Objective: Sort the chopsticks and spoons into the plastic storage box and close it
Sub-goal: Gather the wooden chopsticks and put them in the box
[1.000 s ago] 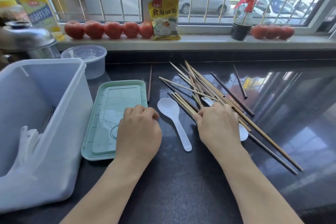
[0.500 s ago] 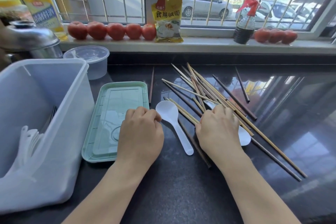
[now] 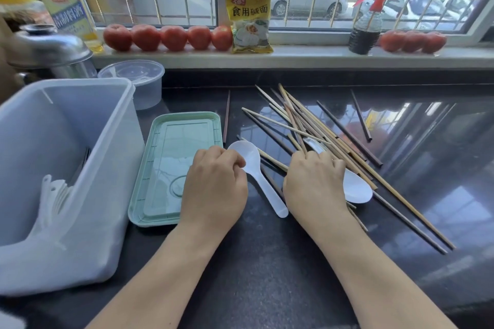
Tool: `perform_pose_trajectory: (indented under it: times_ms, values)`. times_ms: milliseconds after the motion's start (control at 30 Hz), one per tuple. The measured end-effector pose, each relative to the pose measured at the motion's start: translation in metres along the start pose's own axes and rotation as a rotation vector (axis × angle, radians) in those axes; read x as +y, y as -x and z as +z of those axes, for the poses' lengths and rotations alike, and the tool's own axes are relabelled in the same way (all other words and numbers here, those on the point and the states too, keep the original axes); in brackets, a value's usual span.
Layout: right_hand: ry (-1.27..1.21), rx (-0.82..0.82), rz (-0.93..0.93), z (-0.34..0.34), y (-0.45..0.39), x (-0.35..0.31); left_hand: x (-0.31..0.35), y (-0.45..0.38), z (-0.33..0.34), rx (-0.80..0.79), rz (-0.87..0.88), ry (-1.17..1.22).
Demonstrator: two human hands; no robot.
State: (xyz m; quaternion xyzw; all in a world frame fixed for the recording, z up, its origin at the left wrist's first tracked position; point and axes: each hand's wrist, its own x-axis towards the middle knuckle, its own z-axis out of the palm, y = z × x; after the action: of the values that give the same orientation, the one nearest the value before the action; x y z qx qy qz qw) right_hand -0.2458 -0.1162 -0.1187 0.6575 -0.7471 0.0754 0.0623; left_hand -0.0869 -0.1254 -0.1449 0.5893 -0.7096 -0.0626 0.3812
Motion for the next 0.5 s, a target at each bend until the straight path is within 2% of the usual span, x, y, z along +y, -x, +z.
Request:
perform_pose_trajectory:
  times_ms: [100,200,267,333,400,500]
  values:
    - [-0.025,0.042,0.009,0.001,-0.004,0.005,0.003,0.002,-0.002,0.044,0.076,-0.023]
    - [-0.127,0.281,0.045,-0.005,-0.007,0.015,0.010,-0.002,-0.007,0.111,0.213,-0.038]
    - [-0.179,0.371,-0.098,-0.014,-0.002,0.010,0.015,-0.007,-0.011,0.125,0.317,-0.093]
    - [-0.182,0.364,-0.308,-0.023,0.003,0.001,0.017,-0.012,-0.013,0.149,0.366,-0.232]
    - [-0.159,0.407,-0.412,-0.033,-0.003,0.000,0.014,-0.014,-0.016,0.178,0.333,-0.333]
    - [-0.092,0.529,-0.521,-0.042,-0.031,0.005,0.011,-0.015,-0.020,0.180,0.236,-0.334]
